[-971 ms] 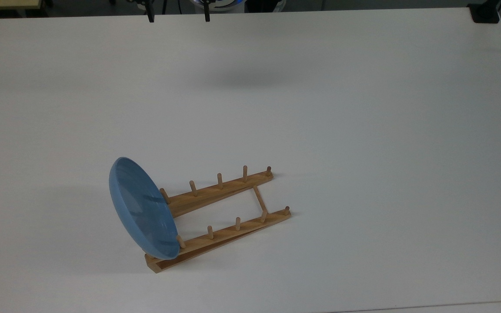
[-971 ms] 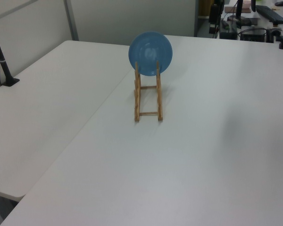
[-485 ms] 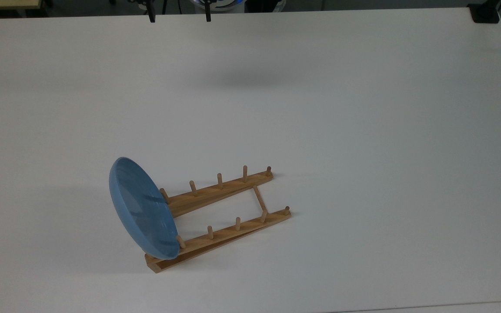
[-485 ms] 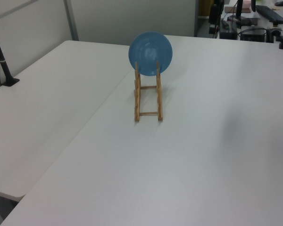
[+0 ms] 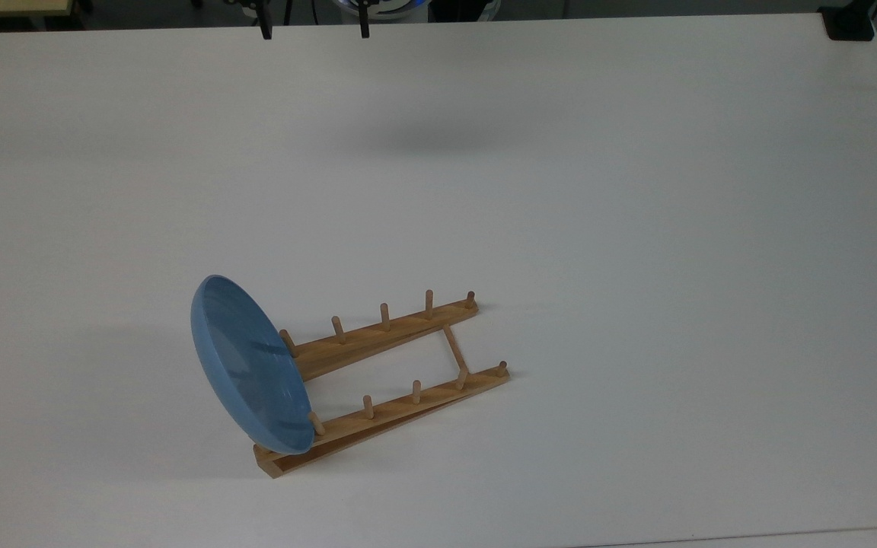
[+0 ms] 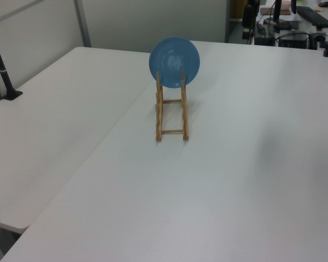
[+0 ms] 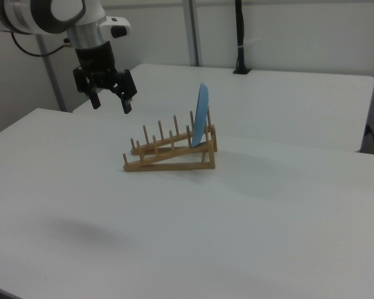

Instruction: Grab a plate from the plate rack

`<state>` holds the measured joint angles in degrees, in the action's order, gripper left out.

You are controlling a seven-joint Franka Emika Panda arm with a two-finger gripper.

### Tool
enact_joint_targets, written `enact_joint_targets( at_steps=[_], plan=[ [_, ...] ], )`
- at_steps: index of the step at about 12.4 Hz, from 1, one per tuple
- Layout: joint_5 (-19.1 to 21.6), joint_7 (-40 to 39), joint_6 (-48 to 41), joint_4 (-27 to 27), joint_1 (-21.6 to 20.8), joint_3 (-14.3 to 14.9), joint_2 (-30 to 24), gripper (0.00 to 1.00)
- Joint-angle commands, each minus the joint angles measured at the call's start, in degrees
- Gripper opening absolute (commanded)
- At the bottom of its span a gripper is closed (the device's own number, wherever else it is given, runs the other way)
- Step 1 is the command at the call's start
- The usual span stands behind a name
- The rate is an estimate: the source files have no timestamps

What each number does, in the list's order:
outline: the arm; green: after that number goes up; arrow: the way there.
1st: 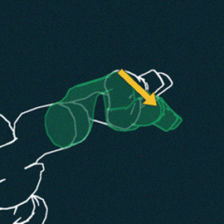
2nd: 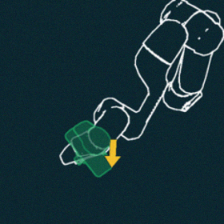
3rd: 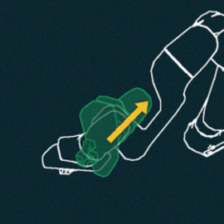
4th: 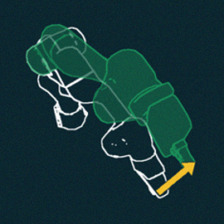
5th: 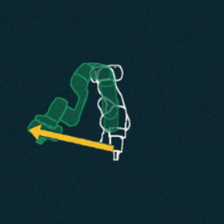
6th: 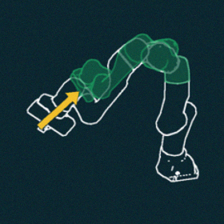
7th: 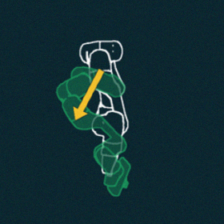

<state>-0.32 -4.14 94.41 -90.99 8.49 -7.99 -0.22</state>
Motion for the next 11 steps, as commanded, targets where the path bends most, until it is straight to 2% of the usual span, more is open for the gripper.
enact_joint_targets(
  at_steps=[1, 4, 8, 11],
  plan=[
    [1.3, -1.1, -0.8, -1.0, 0.3, 0.1, -1.1, 1.00],
    [1.3, -1.9, -0.6, -0.9, 0.3, 0.1, -0.7, 1.00],
    [1.2, -13.3, -0.3, -0.2, 0.8, 0.3, 1.5, 1.00],
    [0.8, -12.9, 6.6, 1.2, 1.0, 1.2, 2.9, 1.00]
  ],
)
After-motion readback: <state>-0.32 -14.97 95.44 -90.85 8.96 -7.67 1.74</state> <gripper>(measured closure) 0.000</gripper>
